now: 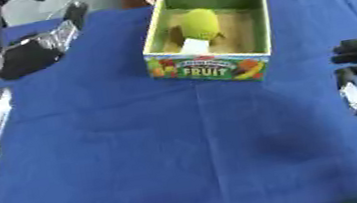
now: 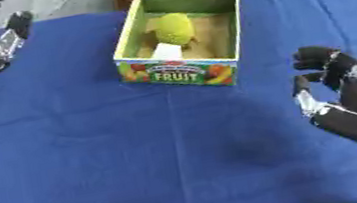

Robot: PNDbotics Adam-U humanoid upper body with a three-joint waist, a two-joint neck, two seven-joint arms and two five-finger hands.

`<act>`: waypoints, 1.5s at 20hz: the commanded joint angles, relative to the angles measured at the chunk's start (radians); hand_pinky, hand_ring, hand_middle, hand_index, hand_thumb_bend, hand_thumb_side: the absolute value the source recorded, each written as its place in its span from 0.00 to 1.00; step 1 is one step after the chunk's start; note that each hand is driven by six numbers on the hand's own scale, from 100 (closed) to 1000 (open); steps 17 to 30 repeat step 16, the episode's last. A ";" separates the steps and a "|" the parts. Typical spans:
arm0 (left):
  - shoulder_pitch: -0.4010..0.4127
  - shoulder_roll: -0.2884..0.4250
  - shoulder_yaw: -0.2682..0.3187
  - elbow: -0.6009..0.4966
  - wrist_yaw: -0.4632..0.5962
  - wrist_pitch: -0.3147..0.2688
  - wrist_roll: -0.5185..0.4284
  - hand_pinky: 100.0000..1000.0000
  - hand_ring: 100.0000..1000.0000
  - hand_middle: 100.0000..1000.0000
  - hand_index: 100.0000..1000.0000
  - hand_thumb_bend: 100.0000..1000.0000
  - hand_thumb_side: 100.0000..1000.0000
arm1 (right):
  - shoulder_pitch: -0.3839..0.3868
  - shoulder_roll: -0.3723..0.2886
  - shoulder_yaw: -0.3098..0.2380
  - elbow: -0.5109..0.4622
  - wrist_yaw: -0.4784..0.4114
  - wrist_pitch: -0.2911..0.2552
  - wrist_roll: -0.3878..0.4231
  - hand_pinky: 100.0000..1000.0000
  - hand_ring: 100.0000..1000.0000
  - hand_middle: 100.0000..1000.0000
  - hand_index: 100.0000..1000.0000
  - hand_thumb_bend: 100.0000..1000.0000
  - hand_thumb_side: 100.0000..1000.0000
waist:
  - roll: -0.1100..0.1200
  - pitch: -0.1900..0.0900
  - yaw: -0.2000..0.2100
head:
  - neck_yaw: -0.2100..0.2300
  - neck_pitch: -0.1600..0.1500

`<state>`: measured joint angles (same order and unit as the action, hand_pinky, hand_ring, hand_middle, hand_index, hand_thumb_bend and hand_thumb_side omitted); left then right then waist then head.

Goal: Pick up objects on the table and place them in the box.

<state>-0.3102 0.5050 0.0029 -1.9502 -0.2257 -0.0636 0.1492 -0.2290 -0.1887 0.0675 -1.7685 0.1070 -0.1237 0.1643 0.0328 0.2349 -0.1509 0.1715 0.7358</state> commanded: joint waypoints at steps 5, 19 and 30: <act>0.102 -0.126 0.039 0.026 0.020 -0.007 -0.001 0.52 0.54 0.55 0.74 0.34 0.27 | -0.015 -0.002 -0.008 -0.021 -0.007 0.003 -0.012 0.71 0.77 0.73 0.81 0.00 0.14 | -0.005 -0.009 0.008 | 0.018 -0.008; 0.152 -0.224 0.023 0.073 0.033 -0.019 -0.051 0.51 0.52 0.53 0.74 0.32 0.28 | -0.016 0.002 -0.007 -0.021 -0.006 0.005 -0.016 0.71 0.77 0.73 0.81 0.00 0.15 | -0.010 -0.012 0.012 | 0.023 0.010; 0.152 -0.224 0.023 0.073 0.033 -0.019 -0.051 0.51 0.52 0.53 0.74 0.32 0.28 | -0.016 0.002 -0.007 -0.021 -0.006 0.005 -0.016 0.71 0.77 0.73 0.81 0.00 0.15 | -0.010 -0.012 0.012 | 0.023 0.010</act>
